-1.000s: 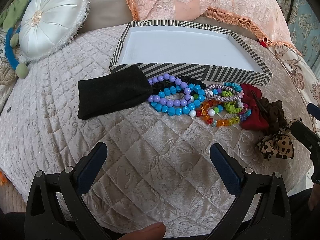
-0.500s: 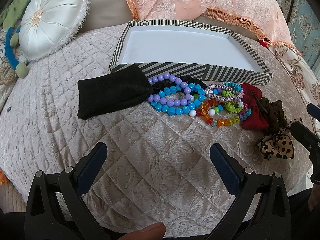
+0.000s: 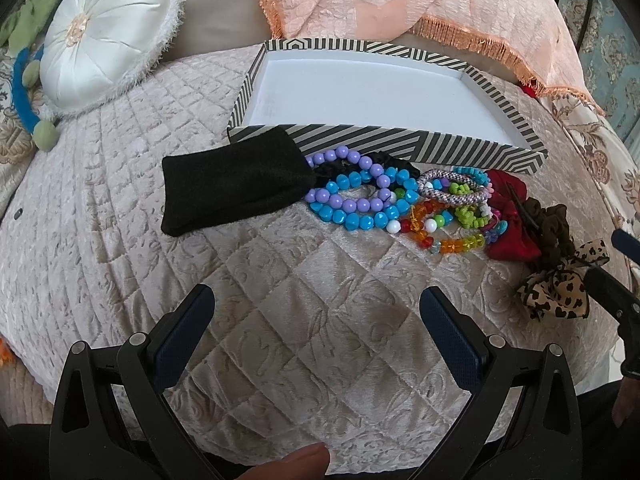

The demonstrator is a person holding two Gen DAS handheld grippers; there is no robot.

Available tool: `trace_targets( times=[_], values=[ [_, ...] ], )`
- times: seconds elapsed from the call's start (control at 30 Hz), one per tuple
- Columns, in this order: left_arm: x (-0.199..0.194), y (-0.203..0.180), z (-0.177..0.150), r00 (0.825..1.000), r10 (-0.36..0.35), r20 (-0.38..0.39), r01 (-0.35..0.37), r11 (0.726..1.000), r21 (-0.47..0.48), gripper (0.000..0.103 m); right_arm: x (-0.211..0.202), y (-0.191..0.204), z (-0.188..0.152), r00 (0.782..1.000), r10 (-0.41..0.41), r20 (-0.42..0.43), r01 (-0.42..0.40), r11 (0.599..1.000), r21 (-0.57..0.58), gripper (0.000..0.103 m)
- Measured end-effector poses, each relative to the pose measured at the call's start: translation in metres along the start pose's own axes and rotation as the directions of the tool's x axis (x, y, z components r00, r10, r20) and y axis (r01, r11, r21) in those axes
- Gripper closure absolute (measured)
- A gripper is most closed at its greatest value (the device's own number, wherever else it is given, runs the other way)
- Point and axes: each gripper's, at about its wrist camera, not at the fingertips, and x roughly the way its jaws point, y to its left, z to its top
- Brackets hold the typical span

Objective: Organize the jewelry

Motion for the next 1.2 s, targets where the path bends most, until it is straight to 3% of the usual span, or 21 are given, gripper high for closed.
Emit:
trace_targets(
  times=[0.23,0.33,0.63,0.73,0.87,0.93,1.03,1.1,1.2],
  values=[
    [0.014,0.003,-0.005,0.999,0.02,-0.049,-0.019,1.0,0.009,0.0,-0.005,-0.008,-0.011,0.992,0.126,-0.013,-0.125,0.992,0.033,0.0],
    [0.021,0.006,-0.008,0.997,0.018,-0.074,-0.018,1.0,0.001,0.0,-0.005,-0.007,-0.012,0.991,0.136,-0.008,-0.135,0.99,0.034,0.0],
    [0.027,0.006,-0.013,0.998,0.016,-0.054,-0.016,1.0,-0.006,0.0,0.009,-0.011,0.001,0.978,0.191,0.079,-0.199,0.974,0.106,0.0],
    [0.026,0.009,-0.017,1.0,-0.001,-0.026,0.001,1.0,-0.002,0.0,0.028,-0.004,0.005,0.98,0.194,0.046,-0.197,0.977,0.086,0.001],
    [0.021,0.006,-0.017,1.0,0.003,-0.015,-0.002,0.999,0.054,0.0,0.06,0.003,-0.002,0.985,0.143,-0.098,-0.139,0.989,0.049,0.004],
    [0.018,0.008,-0.015,1.0,-0.015,-0.006,0.015,0.998,0.058,0.0,0.062,0.007,-0.004,0.988,0.115,-0.105,-0.115,0.993,0.005,0.006],
    [0.003,0.018,-0.007,0.999,-0.04,0.033,0.038,0.998,0.053,0.0,0.057,0.005,-0.005,0.99,0.092,-0.103,-0.093,0.996,-0.002,0.022],
    [-0.009,0.027,0.002,0.997,-0.037,0.071,0.034,0.998,0.052,0.0,0.052,-0.003,-0.006,0.991,0.105,-0.087,-0.103,0.994,0.027,0.044],
    [-0.021,0.045,0.016,0.993,-0.026,0.114,0.018,0.998,0.068,0.0,0.047,-0.013,-0.007,0.99,0.127,-0.067,-0.123,0.991,0.062,0.067]
  ],
)
